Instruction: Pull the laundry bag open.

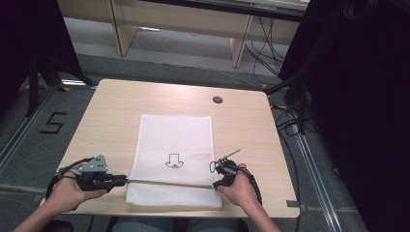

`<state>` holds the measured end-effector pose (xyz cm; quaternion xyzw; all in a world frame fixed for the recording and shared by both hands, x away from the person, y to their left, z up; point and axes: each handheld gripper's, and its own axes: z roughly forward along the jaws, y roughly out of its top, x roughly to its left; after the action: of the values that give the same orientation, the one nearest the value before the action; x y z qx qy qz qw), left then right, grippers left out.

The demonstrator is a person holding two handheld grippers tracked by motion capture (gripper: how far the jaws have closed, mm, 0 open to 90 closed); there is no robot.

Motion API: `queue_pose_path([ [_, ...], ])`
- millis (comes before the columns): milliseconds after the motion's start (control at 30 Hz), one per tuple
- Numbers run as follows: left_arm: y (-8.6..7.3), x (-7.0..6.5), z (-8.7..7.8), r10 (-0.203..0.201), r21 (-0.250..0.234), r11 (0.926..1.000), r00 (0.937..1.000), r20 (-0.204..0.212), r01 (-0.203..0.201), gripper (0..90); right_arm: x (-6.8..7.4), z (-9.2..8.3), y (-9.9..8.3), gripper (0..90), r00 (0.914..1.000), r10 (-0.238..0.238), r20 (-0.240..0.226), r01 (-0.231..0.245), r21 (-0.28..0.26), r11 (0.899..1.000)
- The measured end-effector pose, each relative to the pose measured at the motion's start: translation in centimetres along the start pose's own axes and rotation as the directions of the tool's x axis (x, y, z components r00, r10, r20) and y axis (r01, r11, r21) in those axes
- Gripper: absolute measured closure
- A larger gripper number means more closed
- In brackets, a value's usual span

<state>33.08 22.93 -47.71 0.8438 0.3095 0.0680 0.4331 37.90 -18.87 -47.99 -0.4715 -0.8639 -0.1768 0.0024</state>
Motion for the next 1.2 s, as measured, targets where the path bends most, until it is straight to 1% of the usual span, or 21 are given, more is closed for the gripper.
queue_pose_path([
  [67, -0.1, 0.1, 0.0, -0.001, 0.008, 1.0, 1.0, -0.006, 0.001, 81.9, 0.0, 0.0, 0.0, 90.0, 1.0, 0.003, 0.006, -0.003, 0.002, 1.0],
  [100, -0.1, 0.0, 0.0, -0.016, 0.015, 0.9998, 0.9998, -0.009, 0.016, 81.9, 0.0, 0.0, 0.0, 90.0, 1.0, 0.006, 0.001, -0.006, 0.004, 1.0],
  [133, -0.1, 0.1, 0.0, 0.005, 0.034, 0.9994, 0.9998, -0.018, -0.004, 81.9, 0.0, 0.0, 0.0, 90.0, 1.0, -0.001, -0.003, 0.001, 0.003, 1.0],
  [167, -0.1, 0.1, 0.0, 0.019, 0.029, 0.9994, 0.9998, -0.012, -0.018, 81.9, -0.1, 0.0, -0.1, 90.0, 1.0, -0.005, -0.006, 0.005, -0.001, 1.0],
  [200, -0.1, 0.2, 0.0, 0.02, 0.048, 0.9987, 0.9997, -0.016, -0.019, 81.9, -0.1, 0.0, -0.1, 90.0, 1.0, -0.002, -0.002, 0.002, -0.005, 1.0],
  [267, -0.1, 0.1, 0.1, 0.011, 0.039, 0.9992, 0.9999, -0.01, -0.01, 81.9, -0.1, 0.0, -0.1, 90.0, 1.0, -0.007, -0.006, 0.007, -0.01, 1.0],
  [367, -0.2, 0.0, 0.2, 0.012, 0.06, 0.9981, 0.9996, -0.024, -0.011, 81.9, -0.1, 0.1, -0.1, 90.0, 1.0, 0.001, -0.008, -0.001, -0.005, 1.0],
  [400, -0.2, 0.0, 0.3, 0.017, 0.056, 0.9983, 0.9997, -0.016, -0.016, 81.9, -0.1, 0.0, -0.1, 90.0, 0.9999, -0.011, -0.003, 0.011, -0.01, 1.0],
  [500, -0.3, 0.1, 0.3, 0.038, 0.064, 0.9972, 0.9992, -0.009, -0.037, 81.7, -0.1, 0.0, -0.1, 90.0, 1.0, -0.002, -0.004, 0.002, -0.002, 1.0],
  [633, -0.2, 0.2, 0.3, 0.039, 0.063, 0.9973, 0.9992, -0.004, -0.038, 81.2, -0.1, 0.0, -0.1, 90.0, 1.0, -0.005, -0.008, 0.005, -0.004, 1.0],
  [667, -0.2, 0.3, 0.2, 0.045, 0.056, 0.9974, 0.999, -0.005, -0.044, 81.2, -0.2, 0.0, -0.1, 90.0, 0.9999, -0.006, -0.009, 0.006, -0.005, 1.0],
  [700, -0.2, 0.3, 0.1, 0.025, 0.024, 0.9994, 0.9995, 0.016, -0.026, 79.4, -0.2, 0.0, -0.1, 90.0, 0.9999, -0.01, -0.009, 0.009, -0.005, 1.0],
  [733, -0.2, 0.3, 0.1, 0.025, 0.024, 0.9994, 0.9995, 0.016, -0.026, 78.2, -0.2, 0.0, -0.1, 90.0, 0.9999, -0.01, -0.009, 0.009, -0.005, 1.0],
  [767, -0.3, 0.3, 0.1, 0.004, 0.013, 0.9999, 0.9999, 0.015, -0.004, 78.2, -0.1, 0.0, -0.1, 90.0, 0.9999, -0.009, -0.009, 0.009, -0.004, 1.0],
  [800, -0.2, 0.5, -0.2, 0.0, 0.002, 1.0, 1.0, 0.005, 0.0, 77.6, -0.1, 0.0, -0.1, 90.0, 0.9999, -0.009, -0.008, 0.009, -0.004, 1.0],
  [867, -0.2, 0.9, -0.8, -0.048, -0.065, 0.9968, 0.9989, 0.005, 0.048, 74.4, -0.1, 0.0, -0.1, 90.0, 0.9999, -0.01, -0.008, 0.01, 0.0, 1.0],
  [933, -0.2, 1.1, -1.1, -0.073, -0.101, 0.9924, 0.9973, -0.012, 0.071, 70.4, 0.0, 0.0, -0.1, 90.0, 0.9997, -0.022, -0.002, 0.022, -0.008, 1.0],
  [1033, 0.3, 1.3, -1.0, -0.06, -0.126, 0.9907, 0.9964, -0.06, 0.052, 61.0, 0.0, 0.0, -0.1, 90.0, 0.9996, -0.03, -0.002, 0.03, -0.009, 1.0],
  [1067, 0.5, 1.2, -0.8, -0.057, -0.122, 0.9913, 0.9963, -0.065, 0.049, 55.4, 0.1, -0.1, -0.1, 90.0, 1.0, -0.008, -0.003, 0.008, -0.001, 1.0],
  [1100, 0.8, 1.1, -0.5, -0.058, -0.129, 0.9904, 0.996, -0.067, 0.049, 55.4, 0.1, -0.1, -0.1, 90.0, 1.0, -0.008, -0.003, 0.008, -0.001, 1.0],
  [1200, 1.9, 1.1, 0.7, -0.006, -0.1, 0.995, 0.9967, -0.081, -0.002, 50.0, 0.0, 0.0, -0.1, 90.0, 0.9997, -0.023, -0.002, 0.023, -0.008, 1.0],
])
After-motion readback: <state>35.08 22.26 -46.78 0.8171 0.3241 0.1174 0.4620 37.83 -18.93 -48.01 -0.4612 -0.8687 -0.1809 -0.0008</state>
